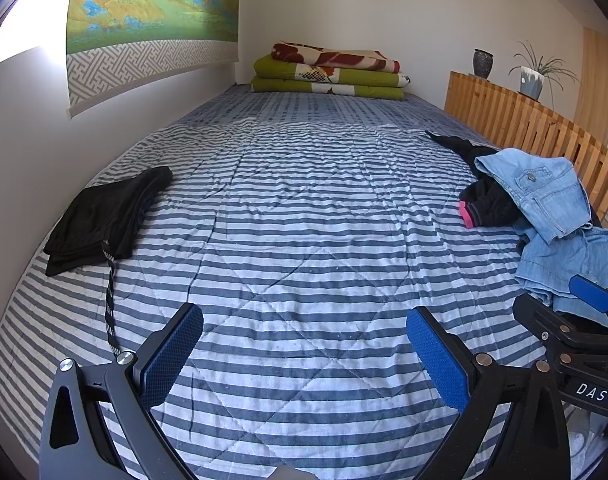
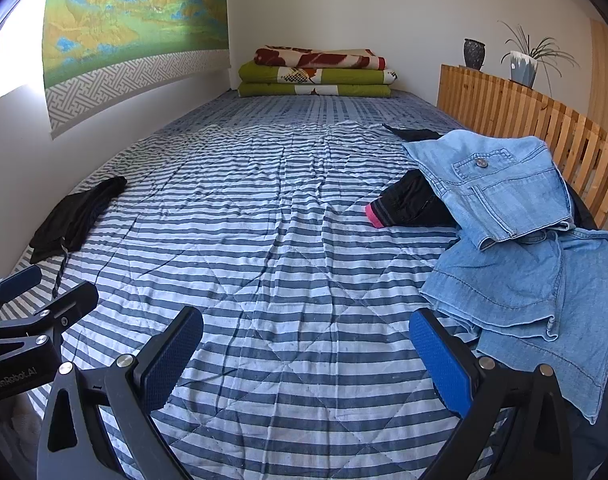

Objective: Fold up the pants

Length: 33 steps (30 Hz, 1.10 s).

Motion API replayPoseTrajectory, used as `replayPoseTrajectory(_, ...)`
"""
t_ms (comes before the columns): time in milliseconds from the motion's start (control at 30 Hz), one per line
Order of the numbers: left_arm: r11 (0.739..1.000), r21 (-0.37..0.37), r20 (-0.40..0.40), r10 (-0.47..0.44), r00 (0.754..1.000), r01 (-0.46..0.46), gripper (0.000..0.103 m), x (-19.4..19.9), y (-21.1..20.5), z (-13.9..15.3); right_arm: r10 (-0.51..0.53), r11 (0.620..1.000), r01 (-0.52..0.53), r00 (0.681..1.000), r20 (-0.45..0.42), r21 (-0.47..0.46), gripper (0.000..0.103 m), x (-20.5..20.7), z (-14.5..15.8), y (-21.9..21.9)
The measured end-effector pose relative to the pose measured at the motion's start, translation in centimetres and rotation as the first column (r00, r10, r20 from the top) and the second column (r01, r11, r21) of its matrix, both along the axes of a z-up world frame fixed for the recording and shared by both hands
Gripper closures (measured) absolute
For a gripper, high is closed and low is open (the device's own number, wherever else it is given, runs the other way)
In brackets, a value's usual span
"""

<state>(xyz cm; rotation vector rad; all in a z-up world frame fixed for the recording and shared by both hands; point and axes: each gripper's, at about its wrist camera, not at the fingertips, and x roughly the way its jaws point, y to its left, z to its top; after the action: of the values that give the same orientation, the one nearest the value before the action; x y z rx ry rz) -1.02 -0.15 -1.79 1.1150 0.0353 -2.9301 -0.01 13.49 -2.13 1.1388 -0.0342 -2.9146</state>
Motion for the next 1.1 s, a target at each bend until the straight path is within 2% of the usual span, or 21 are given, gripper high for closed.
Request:
replayPoseTrajectory(633,1.000,-0.017,0.028,-0.003,1.000,0.004,0.000,-0.5,0.3,-1.2,-0.027,0.999,0.029,0.999,0.047,-0.039,0.001,-0.9,-1.4,1.1)
replayPoseTrajectory(1100,1.000,-0.023,0.040,-0.003,0.999,0.004,0.000,-0.9,0.6,-1.6,-0.055,0.998,0.056,0.998,0.044,-0.031,0.001,-1.0,-1.3,1.8)
